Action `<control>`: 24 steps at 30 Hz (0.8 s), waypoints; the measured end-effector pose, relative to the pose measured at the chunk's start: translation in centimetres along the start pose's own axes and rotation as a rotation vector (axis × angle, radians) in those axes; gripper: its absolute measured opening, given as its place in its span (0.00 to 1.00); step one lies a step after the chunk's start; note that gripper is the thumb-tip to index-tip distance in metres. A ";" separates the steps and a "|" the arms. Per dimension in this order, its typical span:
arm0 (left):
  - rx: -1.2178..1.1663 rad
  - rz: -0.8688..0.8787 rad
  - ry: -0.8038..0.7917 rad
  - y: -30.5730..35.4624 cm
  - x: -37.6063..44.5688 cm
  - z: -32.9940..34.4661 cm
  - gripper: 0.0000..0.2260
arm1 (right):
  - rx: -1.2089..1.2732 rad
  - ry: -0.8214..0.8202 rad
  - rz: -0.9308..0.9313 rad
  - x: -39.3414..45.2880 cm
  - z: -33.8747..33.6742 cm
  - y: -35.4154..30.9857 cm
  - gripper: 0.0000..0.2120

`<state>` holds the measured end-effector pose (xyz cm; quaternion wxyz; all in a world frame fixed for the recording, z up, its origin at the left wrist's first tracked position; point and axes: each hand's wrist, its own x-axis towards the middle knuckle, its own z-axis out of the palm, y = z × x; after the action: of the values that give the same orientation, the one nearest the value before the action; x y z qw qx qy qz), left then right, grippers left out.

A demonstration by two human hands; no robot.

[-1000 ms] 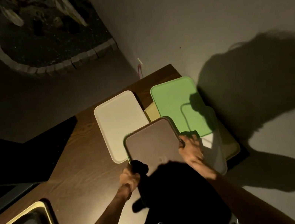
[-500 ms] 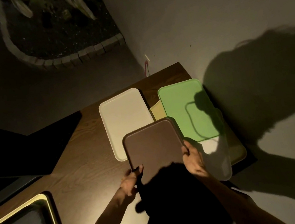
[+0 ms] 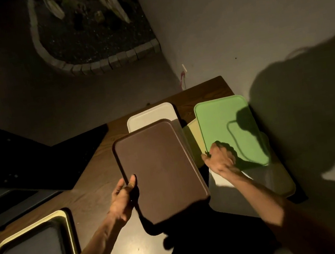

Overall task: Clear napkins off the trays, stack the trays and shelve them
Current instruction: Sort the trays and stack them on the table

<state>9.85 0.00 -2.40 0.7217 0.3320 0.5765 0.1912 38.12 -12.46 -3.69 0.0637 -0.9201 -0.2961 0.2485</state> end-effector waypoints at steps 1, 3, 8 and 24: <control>-0.004 -0.003 0.029 0.2 -0.2 -0.6 0.06 | -0.100 -0.024 -0.019 0.2 0.3 -0.1 0.19; -0.005 -0.004 0.069 0.6 -0.7 -1.7 0.04 | -0.219 -0.060 -0.050 0.4 0.8 0.0 0.18; 0.061 0.027 0.097 0.7 -1.8 -3.9 0.06 | -0.354 -0.063 -0.199 0.9 1.5 1.0 0.14; 0.071 -0.019 0.230 0.3 -2.6 -8.9 0.07 | -0.215 0.046 -0.502 -1.9 1.9 -12.1 0.12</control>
<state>0.67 0.75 -1.37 0.6404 0.3276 0.6650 0.2008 29.65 -3.71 -1.38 0.0321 -0.8248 -0.5379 0.1714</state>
